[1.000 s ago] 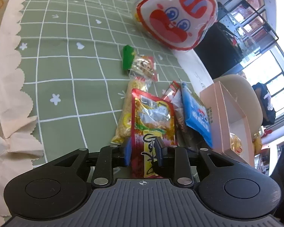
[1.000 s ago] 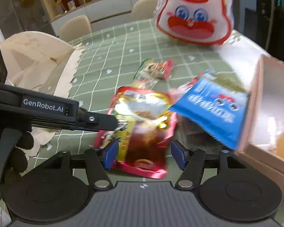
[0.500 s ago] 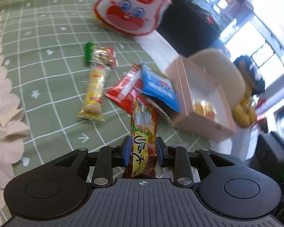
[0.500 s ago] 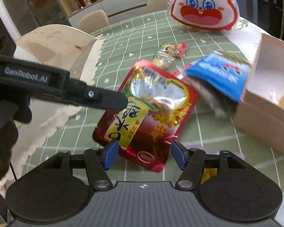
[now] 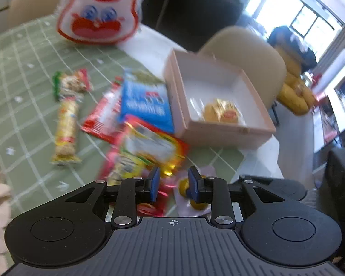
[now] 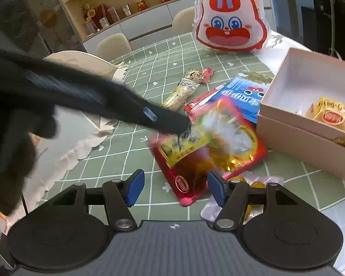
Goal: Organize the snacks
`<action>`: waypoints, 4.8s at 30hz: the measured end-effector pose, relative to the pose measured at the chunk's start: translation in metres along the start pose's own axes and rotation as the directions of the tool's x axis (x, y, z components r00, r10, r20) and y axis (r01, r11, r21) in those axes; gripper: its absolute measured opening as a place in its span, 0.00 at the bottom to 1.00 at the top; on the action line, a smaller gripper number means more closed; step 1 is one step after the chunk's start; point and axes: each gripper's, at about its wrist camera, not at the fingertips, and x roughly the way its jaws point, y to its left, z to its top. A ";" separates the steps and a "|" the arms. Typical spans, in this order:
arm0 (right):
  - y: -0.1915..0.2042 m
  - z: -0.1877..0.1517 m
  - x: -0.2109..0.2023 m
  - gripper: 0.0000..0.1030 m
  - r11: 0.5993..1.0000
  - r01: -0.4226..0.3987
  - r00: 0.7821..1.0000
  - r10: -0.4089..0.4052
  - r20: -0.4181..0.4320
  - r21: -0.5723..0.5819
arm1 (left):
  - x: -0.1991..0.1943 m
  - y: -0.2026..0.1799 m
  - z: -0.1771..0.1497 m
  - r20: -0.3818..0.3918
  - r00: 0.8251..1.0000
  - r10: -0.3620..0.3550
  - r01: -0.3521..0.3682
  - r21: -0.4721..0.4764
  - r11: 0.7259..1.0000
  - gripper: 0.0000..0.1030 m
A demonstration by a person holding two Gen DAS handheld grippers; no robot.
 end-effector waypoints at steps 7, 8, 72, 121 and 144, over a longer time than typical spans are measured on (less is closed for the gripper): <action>-0.009 -0.007 -0.018 0.61 0.991 0.134 0.990 -0.133 0.036 -0.015 | -0.009 0.023 0.004 0.057 0.998 0.017 -0.015 -0.027 1.000 0.28; -0.013 -0.007 -0.018 0.61 0.991 0.132 0.991 -0.132 0.030 0.002 | -0.008 0.032 0.005 0.060 0.998 0.033 -0.030 -0.048 0.998 0.28; -0.022 -0.036 -0.019 0.70 0.957 0.288 0.957 -0.288 0.029 0.001 | -0.023 0.050 -0.075 -0.016 0.998 -0.066 0.061 -0.222 0.973 0.20; -0.143 -0.063 -0.083 0.64 0.822 0.549 0.827 -0.561 0.041 0.153 | 0.037 -0.004 -0.027 -0.089 0.958 -0.272 0.252 -0.188 0.949 0.19; -0.083 -0.068 -0.101 0.75 0.889 0.448 0.892 -0.452 0.018 0.090 | 0.015 0.000 -0.041 -0.058 0.943 -0.327 0.307 -0.227 0.924 0.19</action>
